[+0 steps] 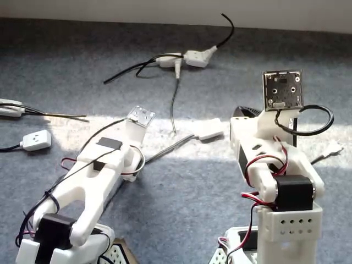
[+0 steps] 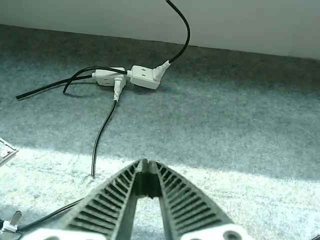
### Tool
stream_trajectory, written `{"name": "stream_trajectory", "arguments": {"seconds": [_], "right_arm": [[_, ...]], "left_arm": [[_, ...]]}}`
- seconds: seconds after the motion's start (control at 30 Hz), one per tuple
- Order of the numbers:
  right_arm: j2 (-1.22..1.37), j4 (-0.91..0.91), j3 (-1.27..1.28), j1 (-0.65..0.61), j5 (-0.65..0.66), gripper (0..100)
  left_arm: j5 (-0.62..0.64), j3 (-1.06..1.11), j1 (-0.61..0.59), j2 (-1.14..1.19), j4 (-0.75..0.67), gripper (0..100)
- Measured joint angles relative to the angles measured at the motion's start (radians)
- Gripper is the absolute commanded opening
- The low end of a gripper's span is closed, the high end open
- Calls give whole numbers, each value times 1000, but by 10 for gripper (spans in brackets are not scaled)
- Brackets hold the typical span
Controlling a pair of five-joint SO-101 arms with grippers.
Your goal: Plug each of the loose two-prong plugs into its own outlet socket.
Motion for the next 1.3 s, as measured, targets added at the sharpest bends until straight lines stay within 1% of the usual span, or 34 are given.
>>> {"name": "stream_trajectory", "arguments": {"seconds": [0.13, 0.43, 0.53, 0.63, 0.73, 0.8, 0.9, 1.0, 1.03, 1.1, 1.23, 1.3], "right_arm": [[0, 0, 0, 0, 0, 9], [0, 0, 0, 0, 0, 9], [0, 0, 0, 0, 0, 9], [0, 0, 0, 0, 0, 9], [0, 0, 0, 0, 0, 9], [0, -2, 0, 0, 0, 9], [0, -2, 9, 0, 0, 9], [0, -11, 21, 0, 0, 8], [0, -15, 21, 0, 0, 8], [0, -20, 21, 0, 0, 8], [0, -23, 21, 0, 0, 8], [0, -25, 21, 0, 0, 8]], "left_arm": [[-58, -2, -2, 2, 0, 69], [-66, -2, -2, 2, -5, 66], [-66, -2, -2, 3, -58, 66], [-66, -2, 0, 3, -164, 66], [-66, -2, 38, 3, -262, 66], [-66, 0, 80, -20, -301, 66], [-66, 0, 141, -118, -334, 66], [-66, 0, 207, -267, -341, 66], [-57, 0, 224, -325, -342, 66], [8, 28, 253, -448, -342, 66], [219, 158, 296, -712, -342, 66], [298, 252, 310, -853, -364, 66]]}}
